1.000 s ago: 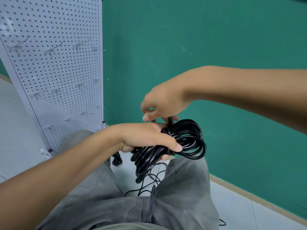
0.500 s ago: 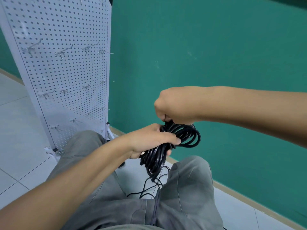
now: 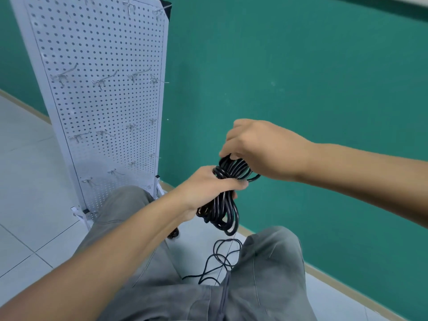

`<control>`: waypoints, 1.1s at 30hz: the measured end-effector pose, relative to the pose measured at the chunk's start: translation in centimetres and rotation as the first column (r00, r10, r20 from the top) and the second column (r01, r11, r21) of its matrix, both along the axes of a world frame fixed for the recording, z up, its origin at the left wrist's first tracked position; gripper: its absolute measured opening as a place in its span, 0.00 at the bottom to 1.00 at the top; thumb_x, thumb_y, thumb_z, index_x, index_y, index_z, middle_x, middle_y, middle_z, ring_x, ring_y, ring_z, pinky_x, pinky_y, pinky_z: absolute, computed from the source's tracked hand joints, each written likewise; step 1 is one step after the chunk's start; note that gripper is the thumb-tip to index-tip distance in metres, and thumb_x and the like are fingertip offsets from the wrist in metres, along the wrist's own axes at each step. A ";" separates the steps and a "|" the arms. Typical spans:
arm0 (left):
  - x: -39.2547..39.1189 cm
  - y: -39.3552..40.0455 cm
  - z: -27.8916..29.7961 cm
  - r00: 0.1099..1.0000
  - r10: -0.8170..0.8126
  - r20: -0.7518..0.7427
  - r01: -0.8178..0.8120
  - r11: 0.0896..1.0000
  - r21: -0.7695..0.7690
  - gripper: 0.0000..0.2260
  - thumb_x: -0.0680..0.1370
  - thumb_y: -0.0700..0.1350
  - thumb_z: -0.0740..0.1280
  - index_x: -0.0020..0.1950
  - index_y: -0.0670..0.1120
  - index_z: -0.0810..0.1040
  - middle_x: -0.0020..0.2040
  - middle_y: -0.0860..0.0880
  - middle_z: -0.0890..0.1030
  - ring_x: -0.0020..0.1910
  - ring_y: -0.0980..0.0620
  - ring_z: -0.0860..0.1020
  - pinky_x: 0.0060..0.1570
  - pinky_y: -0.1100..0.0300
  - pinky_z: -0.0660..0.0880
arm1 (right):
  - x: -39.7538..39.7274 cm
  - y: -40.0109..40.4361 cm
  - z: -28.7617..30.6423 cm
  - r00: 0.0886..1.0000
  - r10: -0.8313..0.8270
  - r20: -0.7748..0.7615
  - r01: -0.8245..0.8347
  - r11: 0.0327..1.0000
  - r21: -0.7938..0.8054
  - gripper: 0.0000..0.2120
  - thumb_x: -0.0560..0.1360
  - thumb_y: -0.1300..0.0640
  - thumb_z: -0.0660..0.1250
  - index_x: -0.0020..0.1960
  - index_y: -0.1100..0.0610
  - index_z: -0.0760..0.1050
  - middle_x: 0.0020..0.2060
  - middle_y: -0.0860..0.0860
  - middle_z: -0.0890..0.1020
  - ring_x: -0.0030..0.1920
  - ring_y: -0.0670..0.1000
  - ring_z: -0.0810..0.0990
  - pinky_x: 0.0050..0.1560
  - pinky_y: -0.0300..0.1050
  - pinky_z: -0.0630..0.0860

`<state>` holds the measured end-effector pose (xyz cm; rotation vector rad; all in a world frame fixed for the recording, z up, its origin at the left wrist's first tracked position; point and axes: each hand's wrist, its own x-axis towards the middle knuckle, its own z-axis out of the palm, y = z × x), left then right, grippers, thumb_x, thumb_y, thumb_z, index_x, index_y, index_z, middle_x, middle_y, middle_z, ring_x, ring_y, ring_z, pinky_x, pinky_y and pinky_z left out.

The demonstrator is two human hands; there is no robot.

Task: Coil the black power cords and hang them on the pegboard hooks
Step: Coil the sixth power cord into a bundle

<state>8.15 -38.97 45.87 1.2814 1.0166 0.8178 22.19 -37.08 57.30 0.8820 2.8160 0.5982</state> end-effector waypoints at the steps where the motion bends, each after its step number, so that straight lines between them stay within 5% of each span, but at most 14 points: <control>1: -0.1 -0.2 0.1 0.998 -0.026 0.065 0.030 0.998 -0.054 0.08 0.77 0.50 0.75 0.50 0.47 0.79 0.42 0.47 0.83 0.37 0.52 0.79 0.37 0.61 0.73 | 0.2 -0.1 -0.3 0.998 0.045 -0.045 -0.045 0.999 0.008 0.11 0.70 0.68 0.61 0.43 0.59 0.81 0.35 0.52 0.79 0.40 0.54 0.69 0.41 0.47 0.69; 7: -1.0 -1.3 -0.3 0.865 -0.137 0.483 0.276 0.933 -0.230 0.20 0.75 0.53 0.74 0.62 0.43 0.79 0.56 0.43 0.83 0.52 0.49 0.83 0.55 0.53 0.79 | 1.3 -1.4 -1.8 0.920 0.180 -0.349 -0.204 0.978 -0.034 0.19 0.73 0.65 0.55 0.53 0.62 0.84 0.45 0.52 0.85 0.45 0.58 0.77 0.45 0.49 0.76; 12: -0.5 -2.4 -0.9 0.594 -0.152 0.790 0.381 0.918 -0.109 0.20 0.67 0.51 0.83 0.52 0.43 0.84 0.45 0.42 0.82 0.46 0.41 0.85 0.65 0.42 0.76 | 1.5 -2.6 -1.5 0.807 0.272 -0.524 -0.278 0.958 0.069 0.13 0.76 0.74 0.66 0.54 0.64 0.84 0.47 0.54 0.85 0.45 0.59 0.79 0.48 0.50 0.77; 15: -0.6 -2.9 -0.8 0.505 -0.221 0.834 0.431 0.902 -0.022 0.20 0.67 0.54 0.83 0.52 0.43 0.85 0.45 0.42 0.83 0.53 0.38 0.84 0.64 0.44 0.77 | 1.7 -3.6 -1.5 0.749 0.277 -0.602 -0.289 0.954 0.079 0.13 0.75 0.77 0.68 0.53 0.64 0.84 0.45 0.54 0.85 0.45 0.58 0.79 0.49 0.49 0.77; 24: -1.2 -3.3 -1.1 0.546 -0.248 0.800 0.392 0.920 0.017 0.22 0.77 0.60 0.72 0.63 0.47 0.83 0.59 0.44 0.85 0.60 0.39 0.83 0.67 0.44 0.76 | 2.5 -5.5 -2.7 0.446 -0.004 -0.895 -0.239 0.963 -0.123 0.12 0.74 0.71 0.74 0.53 0.58 0.84 0.48 0.55 0.85 0.52 0.54 0.83 0.54 0.42 0.76; 29: -1.1 -3.6 -0.4 0.694 -0.133 0.708 0.221 0.975 -0.033 0.17 0.74 0.59 0.69 0.54 0.50 0.87 0.51 0.47 0.86 0.46 0.44 0.87 0.46 0.51 0.83 | 2.1 -5.6 -4.1 0.200 -0.164 -0.966 -0.294 0.930 -0.219 0.14 0.74 0.71 0.72 0.50 0.54 0.83 0.48 0.56 0.87 0.57 0.55 0.83 0.60 0.49 0.77; 33: -1.2 -3.5 0.0 0.779 -0.023 0.626 0.063 0.997 -0.041 0.18 0.74 0.53 0.68 0.60 0.46 0.79 0.48 0.44 0.86 0.41 0.44 0.85 0.41 0.53 0.82 | 1.3 -5.1 -6.0 -0.005 -0.299 -0.954 -0.303 0.910 -0.283 0.14 0.73 0.68 0.73 0.55 0.55 0.81 0.56 0.52 0.86 0.67 0.53 0.79 0.67 0.47 0.74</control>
